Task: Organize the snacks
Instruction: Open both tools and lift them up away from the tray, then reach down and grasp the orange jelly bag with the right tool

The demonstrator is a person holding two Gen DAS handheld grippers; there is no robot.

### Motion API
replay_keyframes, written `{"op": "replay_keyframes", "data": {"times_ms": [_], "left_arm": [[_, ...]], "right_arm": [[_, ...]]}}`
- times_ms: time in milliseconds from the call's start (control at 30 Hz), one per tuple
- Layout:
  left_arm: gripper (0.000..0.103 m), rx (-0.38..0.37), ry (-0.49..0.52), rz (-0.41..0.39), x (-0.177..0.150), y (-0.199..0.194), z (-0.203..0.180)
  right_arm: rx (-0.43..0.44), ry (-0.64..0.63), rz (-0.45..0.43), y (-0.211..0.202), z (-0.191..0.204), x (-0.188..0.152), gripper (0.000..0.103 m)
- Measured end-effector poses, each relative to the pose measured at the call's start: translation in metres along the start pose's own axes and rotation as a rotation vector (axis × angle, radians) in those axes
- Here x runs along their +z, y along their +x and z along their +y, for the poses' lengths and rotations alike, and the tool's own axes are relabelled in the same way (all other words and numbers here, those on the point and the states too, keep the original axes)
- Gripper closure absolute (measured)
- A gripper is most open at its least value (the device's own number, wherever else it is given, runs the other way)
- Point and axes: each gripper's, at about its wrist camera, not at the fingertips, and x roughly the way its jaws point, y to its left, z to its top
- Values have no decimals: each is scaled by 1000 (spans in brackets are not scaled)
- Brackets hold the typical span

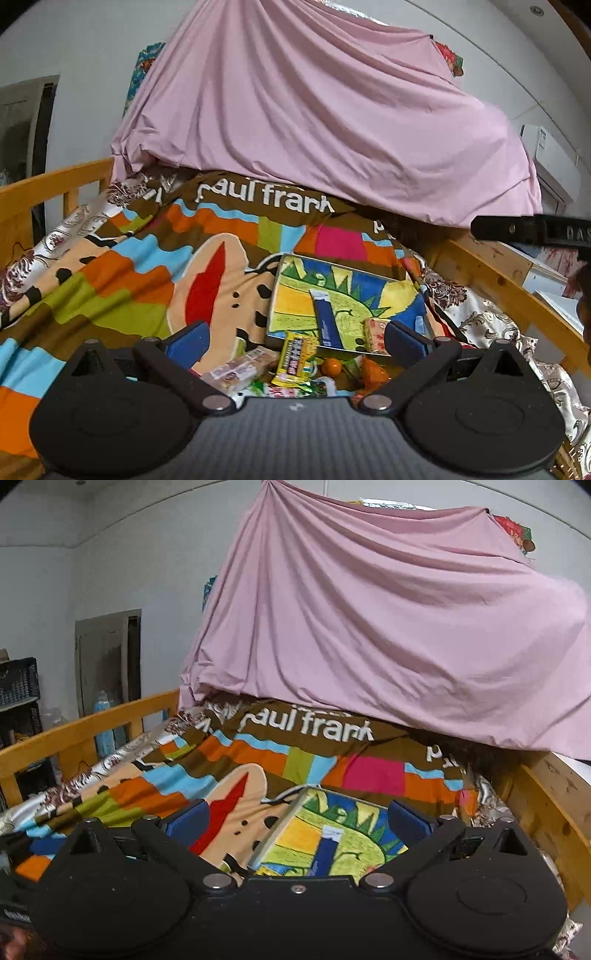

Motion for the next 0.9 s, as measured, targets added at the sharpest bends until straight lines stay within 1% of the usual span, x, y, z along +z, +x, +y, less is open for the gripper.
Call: {"op": "replay_keyframes", "data": {"times_ms": [100, 200, 300, 367, 467, 567, 667, 800, 833, 900], "left_arm": [[0, 40, 25, -2, -7, -1, 12], [0, 67, -11, -1, -12, 0, 26], [0, 95, -40, -18, -19, 2, 35], [0, 98, -57, -6, -23, 7, 36], [0, 81, -48, 20, -22, 12, 32], [0, 75, -19, 44, -24, 20, 25], [0, 53, -29, 99, -28, 34, 20], [0, 21, -13, 168, -37, 54, 15], [0, 13, -9, 183, -40, 59, 13], [0, -10, -9, 229, -45, 74, 9]], "right_arm": [[22, -39, 1, -7, 7, 19, 1], [38, -94, 18, -16, 16, 32, 1], [51, -131, 38, -23, 23, 34, 1], [70, -125, 58, -24, 25, 25, 1], [94, -107, 76, -22, 24, 0, 1], [94, -47, 88, -13, 14, -32, 1], [33, 32, 135, 4, -4, -67, 1], [-78, 144, 203, 30, -31, -111, 1], [-93, 172, 214, 35, -38, -121, 1], [-91, 235, 245, 44, -52, -140, 1]]}}
